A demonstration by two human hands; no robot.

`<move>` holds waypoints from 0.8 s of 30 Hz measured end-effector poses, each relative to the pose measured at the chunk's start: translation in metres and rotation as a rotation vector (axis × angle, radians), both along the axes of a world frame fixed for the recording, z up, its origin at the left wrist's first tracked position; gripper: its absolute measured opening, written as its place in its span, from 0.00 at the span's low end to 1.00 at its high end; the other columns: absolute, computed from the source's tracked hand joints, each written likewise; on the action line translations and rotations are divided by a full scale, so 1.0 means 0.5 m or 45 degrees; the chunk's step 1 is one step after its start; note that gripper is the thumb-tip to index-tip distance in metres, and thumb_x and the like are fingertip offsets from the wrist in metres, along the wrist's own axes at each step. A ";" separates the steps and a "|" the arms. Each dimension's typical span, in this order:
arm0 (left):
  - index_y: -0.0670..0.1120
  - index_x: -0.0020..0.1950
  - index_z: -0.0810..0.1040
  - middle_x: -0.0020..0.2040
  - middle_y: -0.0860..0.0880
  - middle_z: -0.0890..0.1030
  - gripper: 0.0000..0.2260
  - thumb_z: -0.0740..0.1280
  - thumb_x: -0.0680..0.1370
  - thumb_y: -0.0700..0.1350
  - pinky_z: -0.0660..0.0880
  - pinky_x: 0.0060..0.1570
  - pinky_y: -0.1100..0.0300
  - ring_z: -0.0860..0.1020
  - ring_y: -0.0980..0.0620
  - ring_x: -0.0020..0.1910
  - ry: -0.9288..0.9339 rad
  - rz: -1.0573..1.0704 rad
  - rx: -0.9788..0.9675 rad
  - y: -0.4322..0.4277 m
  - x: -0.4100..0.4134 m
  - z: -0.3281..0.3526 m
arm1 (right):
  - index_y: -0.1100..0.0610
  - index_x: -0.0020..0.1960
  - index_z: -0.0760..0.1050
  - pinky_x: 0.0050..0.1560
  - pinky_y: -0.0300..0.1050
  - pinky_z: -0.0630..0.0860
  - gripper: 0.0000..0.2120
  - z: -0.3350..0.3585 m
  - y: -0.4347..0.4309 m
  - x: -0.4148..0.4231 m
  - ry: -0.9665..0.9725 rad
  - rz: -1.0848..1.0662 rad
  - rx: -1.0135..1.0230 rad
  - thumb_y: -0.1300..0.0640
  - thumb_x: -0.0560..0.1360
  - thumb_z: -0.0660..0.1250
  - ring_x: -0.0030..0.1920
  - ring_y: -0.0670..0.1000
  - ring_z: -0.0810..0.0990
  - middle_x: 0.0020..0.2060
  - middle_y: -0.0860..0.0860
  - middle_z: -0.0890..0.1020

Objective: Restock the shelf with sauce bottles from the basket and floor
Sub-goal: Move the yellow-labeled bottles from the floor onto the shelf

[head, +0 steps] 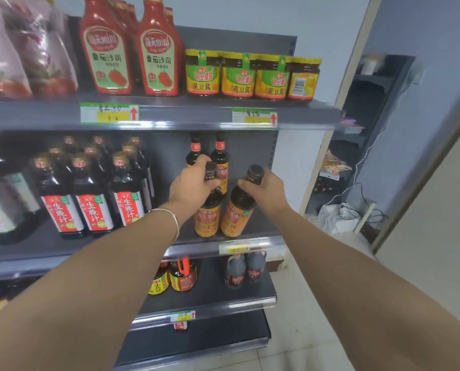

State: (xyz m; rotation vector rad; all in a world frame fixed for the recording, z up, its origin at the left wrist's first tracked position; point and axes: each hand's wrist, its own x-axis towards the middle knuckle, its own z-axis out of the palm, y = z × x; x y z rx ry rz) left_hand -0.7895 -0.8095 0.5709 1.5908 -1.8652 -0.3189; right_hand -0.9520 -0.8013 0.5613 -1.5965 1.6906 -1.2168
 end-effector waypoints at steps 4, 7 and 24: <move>0.47 0.64 0.66 0.53 0.42 0.81 0.19 0.67 0.76 0.48 0.77 0.51 0.45 0.80 0.40 0.51 0.019 0.024 0.061 -0.079 0.011 -0.013 | 0.62 0.57 0.74 0.50 0.43 0.73 0.17 -0.017 -0.105 0.007 0.016 0.030 -0.008 0.55 0.73 0.71 0.55 0.55 0.79 0.54 0.57 0.81; 0.47 0.65 0.66 0.53 0.41 0.81 0.20 0.67 0.76 0.48 0.77 0.52 0.45 0.79 0.39 0.52 0.045 0.071 0.111 -0.135 0.022 -0.025 | 0.61 0.58 0.74 0.50 0.43 0.73 0.17 -0.036 -0.178 0.007 0.052 0.087 0.045 0.55 0.73 0.71 0.56 0.55 0.79 0.54 0.57 0.81; 0.49 0.67 0.60 0.54 0.40 0.80 0.19 0.62 0.78 0.47 0.77 0.53 0.42 0.79 0.38 0.52 0.101 0.147 0.212 -0.278 0.030 -0.051 | 0.59 0.64 0.69 0.49 0.41 0.70 0.19 -0.070 -0.339 0.065 0.127 0.165 0.181 0.53 0.76 0.65 0.57 0.56 0.79 0.56 0.55 0.80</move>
